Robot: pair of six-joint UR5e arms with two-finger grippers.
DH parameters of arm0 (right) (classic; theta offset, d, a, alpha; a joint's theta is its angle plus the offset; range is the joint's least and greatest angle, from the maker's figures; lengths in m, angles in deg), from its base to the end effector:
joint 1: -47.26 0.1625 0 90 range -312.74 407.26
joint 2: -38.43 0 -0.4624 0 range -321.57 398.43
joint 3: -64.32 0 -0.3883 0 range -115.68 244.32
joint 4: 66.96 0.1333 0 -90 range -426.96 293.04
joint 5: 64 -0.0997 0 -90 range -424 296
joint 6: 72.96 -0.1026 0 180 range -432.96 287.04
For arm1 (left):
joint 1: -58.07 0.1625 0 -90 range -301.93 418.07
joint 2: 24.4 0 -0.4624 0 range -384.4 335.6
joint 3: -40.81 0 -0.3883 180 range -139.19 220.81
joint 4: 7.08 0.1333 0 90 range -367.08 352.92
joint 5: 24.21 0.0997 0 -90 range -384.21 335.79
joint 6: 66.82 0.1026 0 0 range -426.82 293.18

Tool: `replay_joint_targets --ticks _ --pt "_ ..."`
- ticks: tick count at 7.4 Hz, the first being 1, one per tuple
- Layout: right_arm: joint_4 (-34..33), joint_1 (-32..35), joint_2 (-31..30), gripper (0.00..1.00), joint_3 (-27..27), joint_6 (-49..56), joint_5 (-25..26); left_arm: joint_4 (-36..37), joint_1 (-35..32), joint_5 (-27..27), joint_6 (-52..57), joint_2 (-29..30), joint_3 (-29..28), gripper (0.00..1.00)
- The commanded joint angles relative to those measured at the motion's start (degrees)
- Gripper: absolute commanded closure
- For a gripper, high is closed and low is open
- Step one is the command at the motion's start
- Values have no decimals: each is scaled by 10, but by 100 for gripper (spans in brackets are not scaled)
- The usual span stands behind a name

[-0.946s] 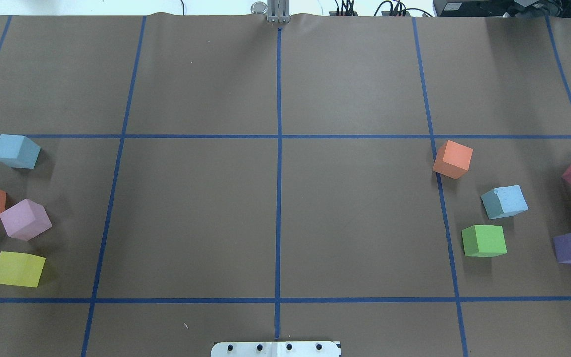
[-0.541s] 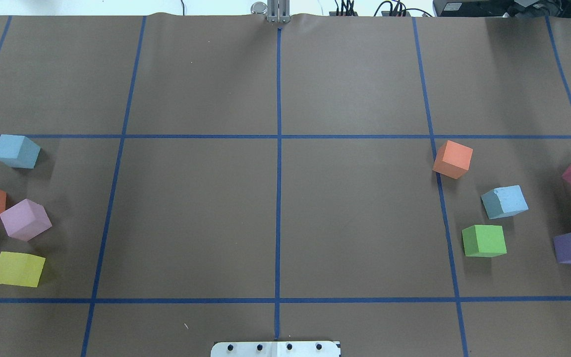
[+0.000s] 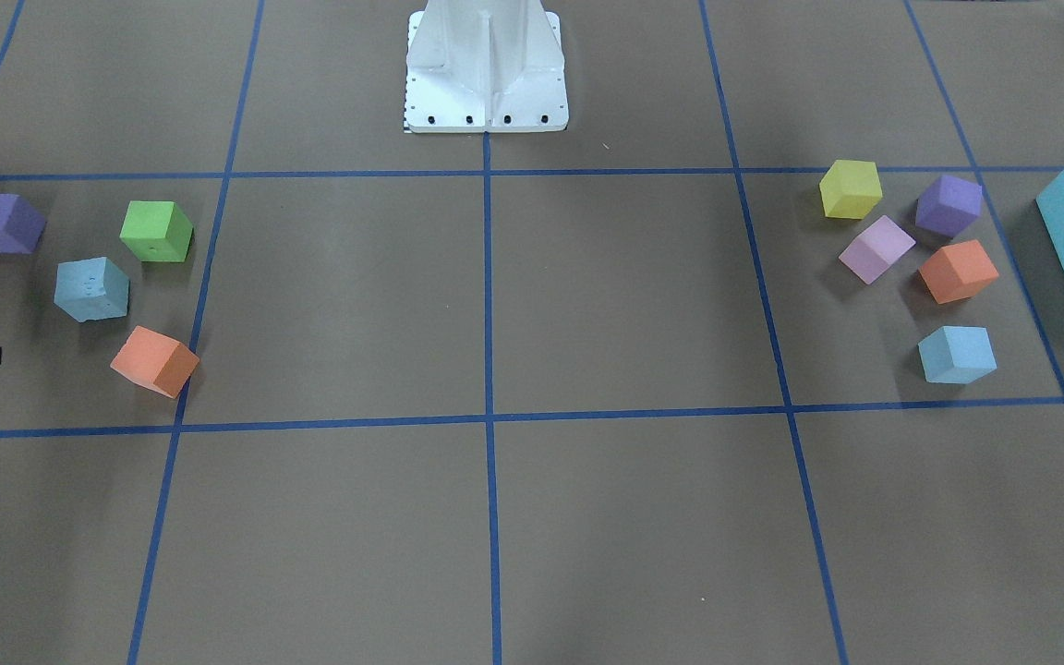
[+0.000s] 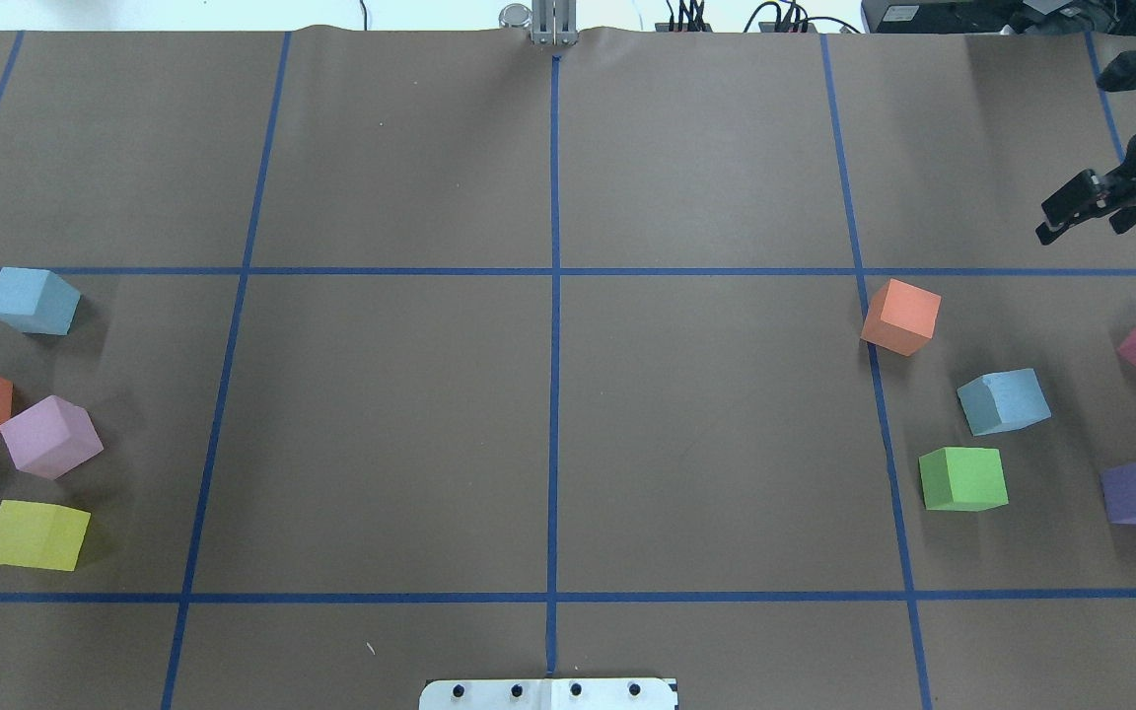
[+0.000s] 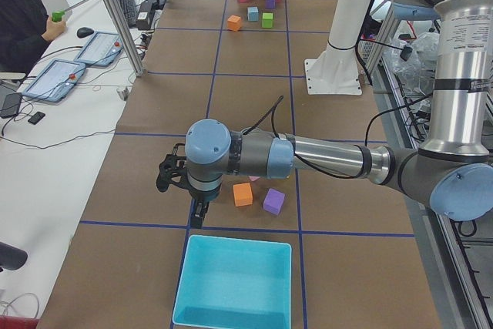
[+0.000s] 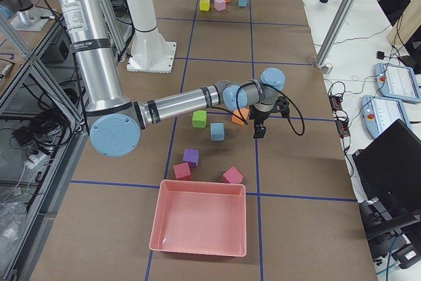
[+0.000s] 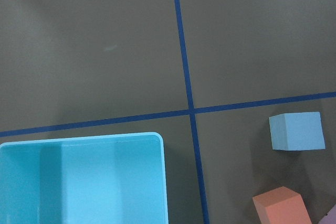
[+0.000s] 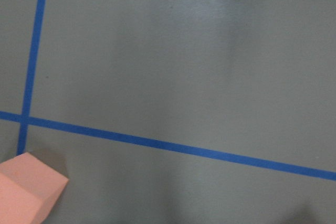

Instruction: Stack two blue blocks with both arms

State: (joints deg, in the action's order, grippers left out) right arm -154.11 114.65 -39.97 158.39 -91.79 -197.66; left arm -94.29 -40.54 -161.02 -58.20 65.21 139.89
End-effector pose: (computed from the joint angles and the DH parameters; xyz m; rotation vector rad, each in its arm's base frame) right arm -0.1672 -0.5640 0.5493 0.0203 -0.8158 -0.1854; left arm -0.1308 -0.4728 0.6258 0.2184 0.7925 0.0422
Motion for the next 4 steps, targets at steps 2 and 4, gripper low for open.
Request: replay_joint_targets --ticks 2,4 --pt "190 -114 -63 0 26 -190 28 -1 0 0 -1 -1 1 2" --pt "242 -132 -100 0 26 -203 37 -1 0 -1 -1 -2 1 2"
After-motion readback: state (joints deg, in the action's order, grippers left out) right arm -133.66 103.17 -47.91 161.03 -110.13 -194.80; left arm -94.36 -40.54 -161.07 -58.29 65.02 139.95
